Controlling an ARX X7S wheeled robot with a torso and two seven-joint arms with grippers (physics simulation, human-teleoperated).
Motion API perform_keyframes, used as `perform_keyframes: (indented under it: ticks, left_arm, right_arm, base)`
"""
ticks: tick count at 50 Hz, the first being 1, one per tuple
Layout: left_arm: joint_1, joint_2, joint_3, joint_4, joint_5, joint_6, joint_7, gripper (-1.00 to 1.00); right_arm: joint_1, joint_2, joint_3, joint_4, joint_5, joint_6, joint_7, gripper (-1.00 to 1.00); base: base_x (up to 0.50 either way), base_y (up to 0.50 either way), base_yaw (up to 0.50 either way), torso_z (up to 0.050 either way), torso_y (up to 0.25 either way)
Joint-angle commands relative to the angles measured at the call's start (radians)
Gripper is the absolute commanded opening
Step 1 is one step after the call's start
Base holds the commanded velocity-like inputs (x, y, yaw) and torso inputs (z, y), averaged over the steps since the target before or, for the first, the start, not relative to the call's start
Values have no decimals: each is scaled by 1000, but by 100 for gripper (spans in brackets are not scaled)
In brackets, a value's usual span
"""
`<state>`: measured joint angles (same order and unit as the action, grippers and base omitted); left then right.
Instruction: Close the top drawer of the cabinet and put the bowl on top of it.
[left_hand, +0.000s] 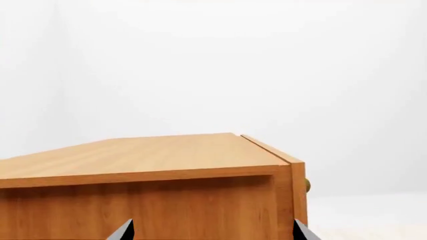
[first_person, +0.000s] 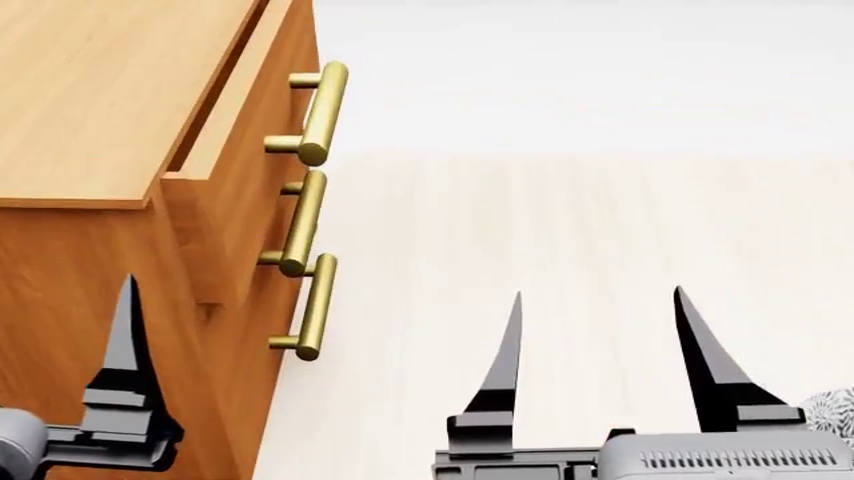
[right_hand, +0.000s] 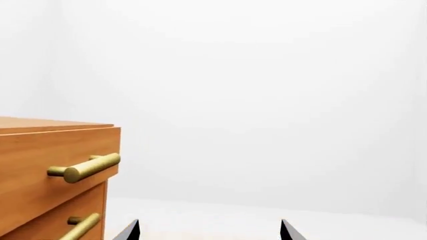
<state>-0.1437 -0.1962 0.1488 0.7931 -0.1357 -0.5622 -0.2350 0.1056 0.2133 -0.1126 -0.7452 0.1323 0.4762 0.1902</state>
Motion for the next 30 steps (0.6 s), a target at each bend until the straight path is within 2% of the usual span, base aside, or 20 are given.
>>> perform_keyframes:
  ticks: [1,2,3,4,5,21,25,30]
  left_arm:
    - [7,-8,-5,7,-9,5,-7,100]
    - [7,-8,-5,8,-10,4,-8,100]
    - [17,-17,-13,61,-12,-25,-15,100]
    - [15,-17,-14,63,-13,-29,-16,100]
    - [15,-17,-13,63,-14,-29,-17,100]
    - [6,-21,4,51,-16,-25,-27,100]
    - [5,-22,8,46,-16,-21,-29,100]
    - [-1,-23,17,44,-16,-24,-31,100]
  right_arm:
    - [10,4,-12,6,-7,8,17,100]
    - [13,4,-14,6,-13,12,24,100]
    - [163,10,-18,156,-17,162,-11,100]
    - [313,10,-21,296,-18,214,-11,100]
    - [463,11,-22,293,-18,217,-10,100]
    - [526,24,-59,283,-22,272,-13,100]
    - [563,19,-79,338,-30,263,-15,100]
    - [669,-5,-127,516,-59,217,-16,100]
  base:
    - [453,0,0,0,0]
    - [371,0,0,0,0]
    - [0,0,0,0,0]
    - [0,0,0,0,0]
    - [0,0,0,0,0]
    - [0,0,0,0,0]
    - [0,0,0,0,0]
    - [0,0,0,0,0]
